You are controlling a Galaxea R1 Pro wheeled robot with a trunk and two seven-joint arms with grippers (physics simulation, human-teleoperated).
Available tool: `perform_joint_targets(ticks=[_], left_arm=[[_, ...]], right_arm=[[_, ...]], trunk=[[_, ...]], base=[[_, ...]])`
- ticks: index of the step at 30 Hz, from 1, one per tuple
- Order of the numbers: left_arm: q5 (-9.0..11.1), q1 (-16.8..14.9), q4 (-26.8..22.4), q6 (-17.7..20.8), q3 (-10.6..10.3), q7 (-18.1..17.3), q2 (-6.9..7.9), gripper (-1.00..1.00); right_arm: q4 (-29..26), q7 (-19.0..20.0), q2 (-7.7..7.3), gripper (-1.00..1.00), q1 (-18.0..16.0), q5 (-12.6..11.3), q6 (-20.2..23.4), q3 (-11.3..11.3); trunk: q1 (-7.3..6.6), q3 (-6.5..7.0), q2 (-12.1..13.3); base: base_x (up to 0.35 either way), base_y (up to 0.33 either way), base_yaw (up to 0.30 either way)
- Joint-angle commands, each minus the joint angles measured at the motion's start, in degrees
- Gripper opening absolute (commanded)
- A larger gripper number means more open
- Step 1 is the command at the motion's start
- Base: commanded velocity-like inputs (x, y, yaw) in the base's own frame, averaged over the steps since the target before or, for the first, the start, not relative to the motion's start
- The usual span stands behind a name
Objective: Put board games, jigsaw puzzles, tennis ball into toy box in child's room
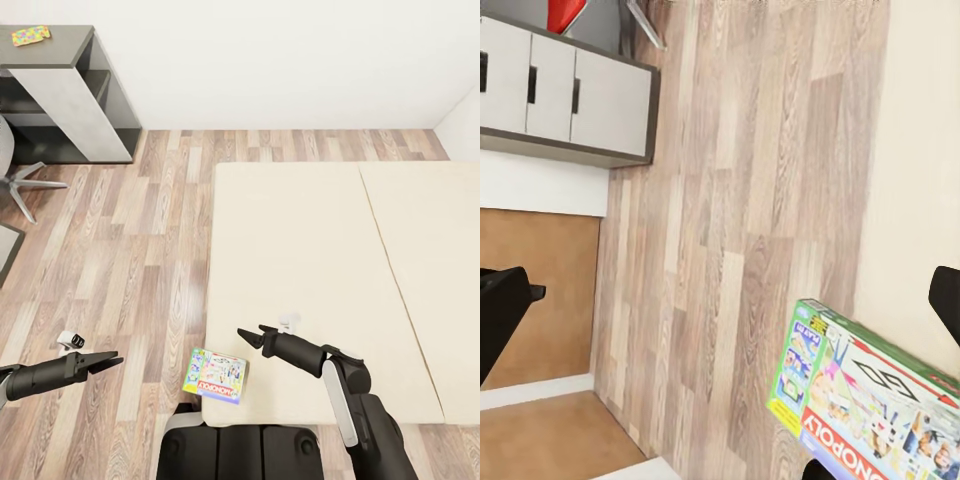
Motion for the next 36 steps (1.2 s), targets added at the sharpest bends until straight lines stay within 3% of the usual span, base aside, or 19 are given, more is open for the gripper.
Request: perform_joint_targets(ticks=[1,36], left_arm=[[0.11,-0.01,-0.01,0.60,-0.03,-0.11,0.02,1.00],[0.03,-0.01,-0.01,0.68,-0.03,0.17,-0.02,1.00]], right_arm=[[-0.03,0.04,0.03,1.00,-0.03,-0.24,0.31,-0.06],[-0.01,0.05,0.03,1.00,0.01,-0.21,0.12,-0.12]], trunk=[[0.04,0.03,-0.08],[0.04,3.29,-0.08]], base=[[0.000,0.000,0.000],[0.000,0.000,0.000]])
